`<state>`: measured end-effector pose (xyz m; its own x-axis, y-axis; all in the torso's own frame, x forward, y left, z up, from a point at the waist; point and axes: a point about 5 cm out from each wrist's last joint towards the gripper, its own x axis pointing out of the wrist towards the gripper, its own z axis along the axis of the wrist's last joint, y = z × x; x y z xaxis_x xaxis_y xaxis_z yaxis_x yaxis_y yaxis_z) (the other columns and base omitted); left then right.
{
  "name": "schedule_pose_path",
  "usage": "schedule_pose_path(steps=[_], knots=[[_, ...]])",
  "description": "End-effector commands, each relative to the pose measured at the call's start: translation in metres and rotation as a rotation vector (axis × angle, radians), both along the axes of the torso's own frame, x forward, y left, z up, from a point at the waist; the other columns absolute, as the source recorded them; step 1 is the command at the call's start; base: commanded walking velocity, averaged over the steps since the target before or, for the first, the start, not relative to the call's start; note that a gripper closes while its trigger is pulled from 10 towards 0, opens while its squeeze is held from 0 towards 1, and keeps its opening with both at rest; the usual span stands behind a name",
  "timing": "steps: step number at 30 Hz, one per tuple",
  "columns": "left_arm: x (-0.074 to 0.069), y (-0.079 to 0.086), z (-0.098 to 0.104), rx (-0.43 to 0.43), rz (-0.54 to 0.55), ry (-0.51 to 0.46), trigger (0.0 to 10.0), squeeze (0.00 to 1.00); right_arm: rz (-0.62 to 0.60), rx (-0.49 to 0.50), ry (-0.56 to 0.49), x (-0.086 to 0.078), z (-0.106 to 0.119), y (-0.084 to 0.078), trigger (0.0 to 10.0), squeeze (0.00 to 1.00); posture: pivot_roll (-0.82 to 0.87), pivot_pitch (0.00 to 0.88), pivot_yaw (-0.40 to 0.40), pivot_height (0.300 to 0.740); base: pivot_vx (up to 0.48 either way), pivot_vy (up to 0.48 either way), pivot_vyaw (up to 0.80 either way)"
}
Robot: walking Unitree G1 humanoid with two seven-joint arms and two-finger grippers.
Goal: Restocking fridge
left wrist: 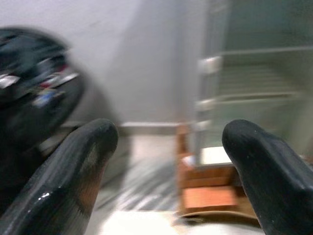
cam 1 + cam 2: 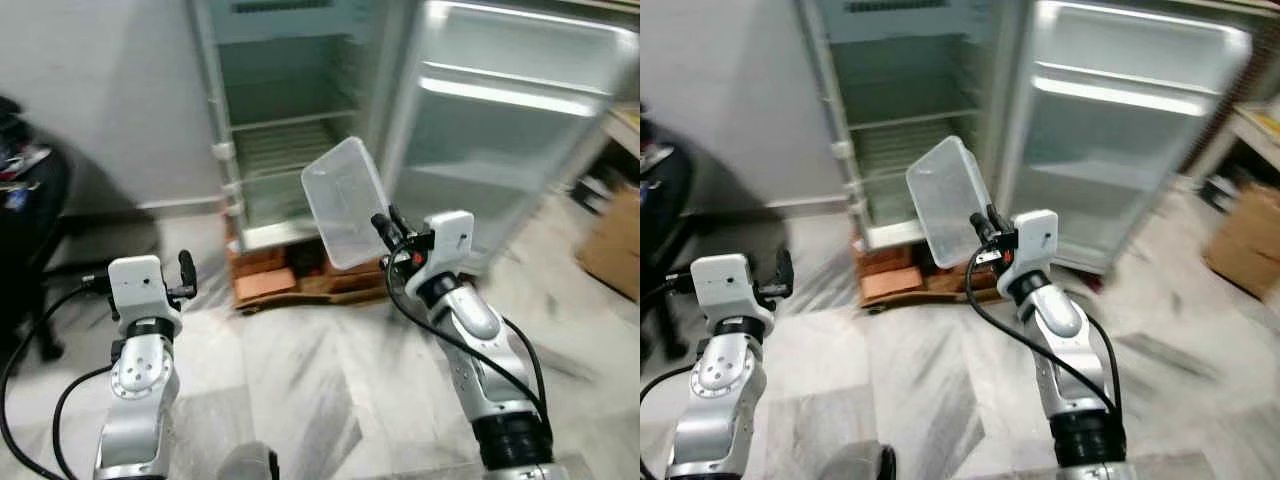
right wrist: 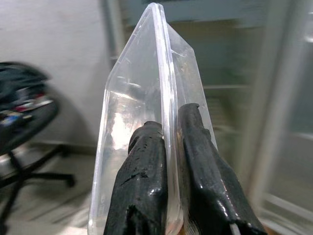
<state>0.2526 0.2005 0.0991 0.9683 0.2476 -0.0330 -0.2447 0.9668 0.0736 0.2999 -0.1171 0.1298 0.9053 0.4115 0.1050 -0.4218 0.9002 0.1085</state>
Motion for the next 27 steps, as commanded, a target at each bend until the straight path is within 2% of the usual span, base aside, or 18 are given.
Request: schedule_pose_path(steps=[1,20,27], knots=[[-0.0018,0.0033,-0.0028,-0.003,0.007,0.017,10.0,0.00,0.023,0.001,-0.015,-0.0013,0.0033,0.0058,10.0,0.00,0.12,0.111,-0.072,0.740,0.416,0.240,0.56],[0.0005,0.0019,-0.0017,-0.009,-0.007,0.015,10.0,0.00,0.001,0.006,0.001,0.0019,-0.0009,0.0055,10.0,0.00,0.13,0.108,-0.069,0.740,0.411,0.248,0.05],[0.0002,-0.0001,-0.0018,0.005,-0.017,0.018,10.0,0.00,0.006,0.004,-0.004,0.0022,-0.0004,0.0069,10.0,0.00,0.13,0.109,-0.070,0.740,0.306,0.369,0.00]])
